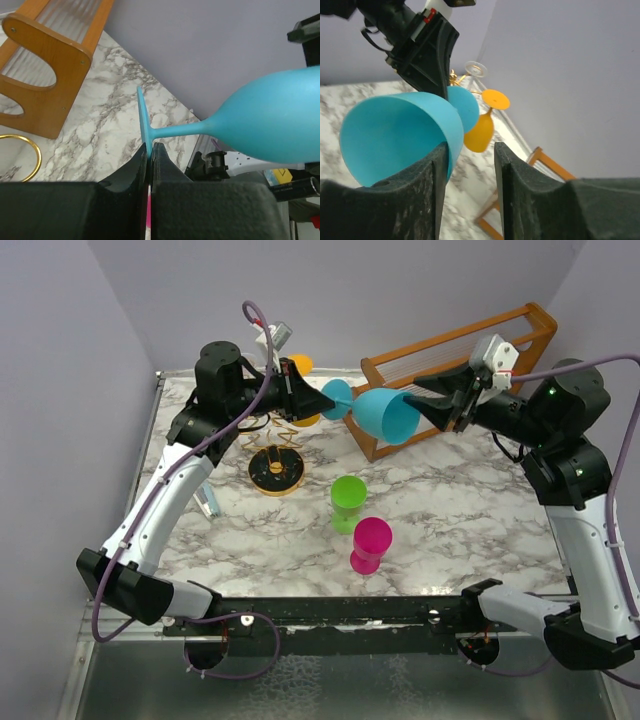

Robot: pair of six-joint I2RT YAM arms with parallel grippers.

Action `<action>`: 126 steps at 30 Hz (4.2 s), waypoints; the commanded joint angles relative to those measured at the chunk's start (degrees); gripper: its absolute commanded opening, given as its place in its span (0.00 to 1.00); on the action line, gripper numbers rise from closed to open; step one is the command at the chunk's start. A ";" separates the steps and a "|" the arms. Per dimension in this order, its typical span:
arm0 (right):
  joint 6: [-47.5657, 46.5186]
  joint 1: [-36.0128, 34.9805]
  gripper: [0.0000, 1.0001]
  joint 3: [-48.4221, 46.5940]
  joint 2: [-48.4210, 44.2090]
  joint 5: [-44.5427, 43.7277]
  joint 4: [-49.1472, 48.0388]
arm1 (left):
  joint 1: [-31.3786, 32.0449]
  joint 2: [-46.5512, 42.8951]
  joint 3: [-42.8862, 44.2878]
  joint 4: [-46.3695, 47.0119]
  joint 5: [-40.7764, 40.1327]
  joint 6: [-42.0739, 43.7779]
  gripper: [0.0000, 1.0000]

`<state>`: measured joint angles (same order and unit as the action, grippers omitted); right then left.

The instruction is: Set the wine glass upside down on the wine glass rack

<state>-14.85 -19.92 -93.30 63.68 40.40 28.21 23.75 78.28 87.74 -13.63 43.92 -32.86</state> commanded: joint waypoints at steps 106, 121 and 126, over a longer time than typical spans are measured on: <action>-14.06 3.84 1.00 48.52 -15.23 -3.11 -7.01 | 19.85 5.75 5.54 -22.89 -71.01 90.52 0.00; -14.06 4.01 0.99 48.62 -15.20 -2.85 -6.91 | 20.43 6.78 5.89 -22.17 -71.94 90.91 0.00; -14.06 4.18 1.00 48.63 -15.35 -2.78 -6.91 | 20.75 6.97 6.17 -22.06 -72.04 91.06 0.00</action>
<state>-29.17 -16.36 -45.23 48.71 35.97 22.70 43.86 85.10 93.08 -37.71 -26.28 57.67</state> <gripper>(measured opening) 0.995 0.021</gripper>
